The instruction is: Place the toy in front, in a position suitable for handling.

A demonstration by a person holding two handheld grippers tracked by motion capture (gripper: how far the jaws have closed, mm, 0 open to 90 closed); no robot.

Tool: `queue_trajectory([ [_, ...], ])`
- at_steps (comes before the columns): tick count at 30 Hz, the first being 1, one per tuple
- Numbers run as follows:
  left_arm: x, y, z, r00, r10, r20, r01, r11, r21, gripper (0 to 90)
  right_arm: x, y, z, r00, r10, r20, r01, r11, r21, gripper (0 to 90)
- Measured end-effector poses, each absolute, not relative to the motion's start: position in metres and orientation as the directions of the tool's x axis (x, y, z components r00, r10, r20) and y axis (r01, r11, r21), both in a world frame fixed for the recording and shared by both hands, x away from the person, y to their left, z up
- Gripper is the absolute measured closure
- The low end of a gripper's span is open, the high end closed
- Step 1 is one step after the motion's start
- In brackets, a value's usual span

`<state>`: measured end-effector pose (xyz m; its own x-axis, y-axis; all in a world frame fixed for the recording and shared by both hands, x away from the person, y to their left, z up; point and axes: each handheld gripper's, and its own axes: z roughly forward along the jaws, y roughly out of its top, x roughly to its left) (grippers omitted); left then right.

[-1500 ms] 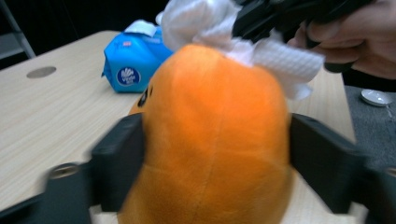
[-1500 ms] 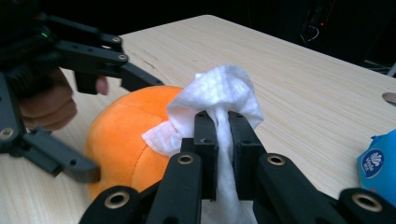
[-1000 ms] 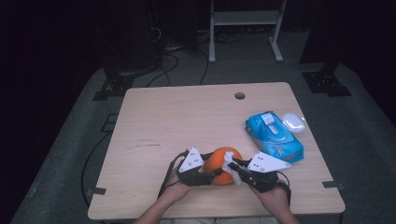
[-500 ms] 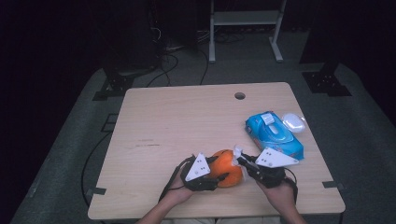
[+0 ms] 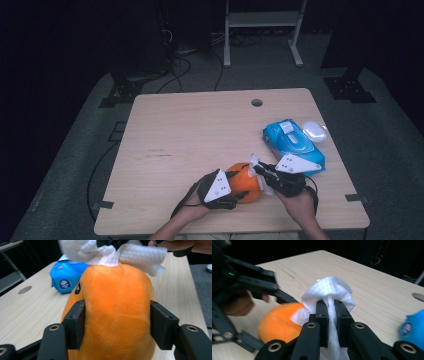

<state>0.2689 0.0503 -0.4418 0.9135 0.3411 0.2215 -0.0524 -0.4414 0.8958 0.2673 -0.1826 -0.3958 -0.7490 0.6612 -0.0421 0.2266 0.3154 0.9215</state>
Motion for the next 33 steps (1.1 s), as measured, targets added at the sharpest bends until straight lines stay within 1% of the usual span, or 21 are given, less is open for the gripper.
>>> queue_trajectory([
  [2,0.269,0.052,-0.442,0.912,0.342,0.226,-0.055,-0.445,0.894,35.8,0.262,-0.172,-0.393,-0.778,0.625,-0.065,0.192,0.334,0.923,82.8],
  [4,0.269,0.053,-0.441,0.91,0.346,0.227,-0.054,-0.445,0.894,36.1,0.262,-0.166,-0.391,-0.777,0.621,-0.096,0.175,0.361,0.916,82.8],
  [5,0.269,0.054,-0.441,0.91,0.347,0.228,-0.054,-0.446,0.894,36.8,0.264,-0.168,-0.391,-0.771,0.63,-0.089,0.183,0.354,0.917,82.9],
  [9,0.272,0.059,-0.441,0.907,0.366,0.209,-0.034,-0.432,0.901,38.6,0.277,-0.191,-0.403,-0.725,0.689,-0.016,0.268,0.302,0.915,82.9],
  [11,0.276,0.064,-0.441,0.905,0.389,0.174,0.0,-0.409,0.913,38.9,0.283,-0.201,-0.412,-0.707,0.707,0.028,0.317,0.281,0.906,82.9],
  [13,0.281,0.069,-0.441,0.904,0.409,0.126,0.044,-0.383,0.923,38.9,0.285,-0.206,-0.416,-0.704,0.704,0.087,0.352,0.239,0.905,82.9],
  [18,0.287,0.072,-0.442,0.894,0.441,0.078,0.091,-0.35,0.932,38.3,0.273,-0.188,-0.403,-0.759,0.648,0.068,0.282,0.233,0.931,82.9],
  [20,0.286,0.072,-0.441,0.893,0.443,0.082,0.09,-0.355,0.931,38.4,0.27,-0.183,-0.4,-0.775,0.631,0.043,0.255,0.249,0.934,82.9],
  [21,0.285,0.072,-0.441,0.893,0.443,0.084,0.089,-0.356,0.93,38.6,0.27,-0.182,-0.4,-0.772,0.634,0.032,0.252,0.26,0.932,83.0],
  [24,0.285,0.072,-0.44,0.892,0.444,0.08,0.094,-0.356,0.93,39.0,0.277,-0.19,-0.405,-0.748,0.662,0.054,0.288,0.25,0.925,82.9],
  [26,0.286,0.072,-0.44,0.893,0.443,0.072,0.1,-0.352,0.931,39.1,0.282,-0.197,-0.411,-0.717,0.696,0.032,0.308,0.275,0.911,82.9],
  [27,0.287,0.072,-0.44,0.894,0.444,0.066,0.104,-0.348,0.932,39.4,0.284,-0.2,-0.414,-0.709,0.703,0.057,0.33,0.259,0.908,83.0],
  [28,0.287,0.072,-0.439,0.893,0.446,0.059,0.109,-0.341,0.934,39.8,0.283,-0.201,-0.414,-0.708,0.703,0.063,0.332,0.254,0.908,83.0],
  [31,0.289,0.074,-0.439,0.891,0.454,0.018,0.146,-0.322,0.935,40.5,0.276,-0.193,-0.407,-0.733,0.679,0.036,0.295,0.27,0.917,83.2],
  [33,0.289,0.076,-0.438,0.888,0.459,0.009,0.156,-0.322,0.934,41.4,0.27,-0.182,-0.4,-0.762,0.647,0.016,0.256,0.28,0.925,83.2],
])
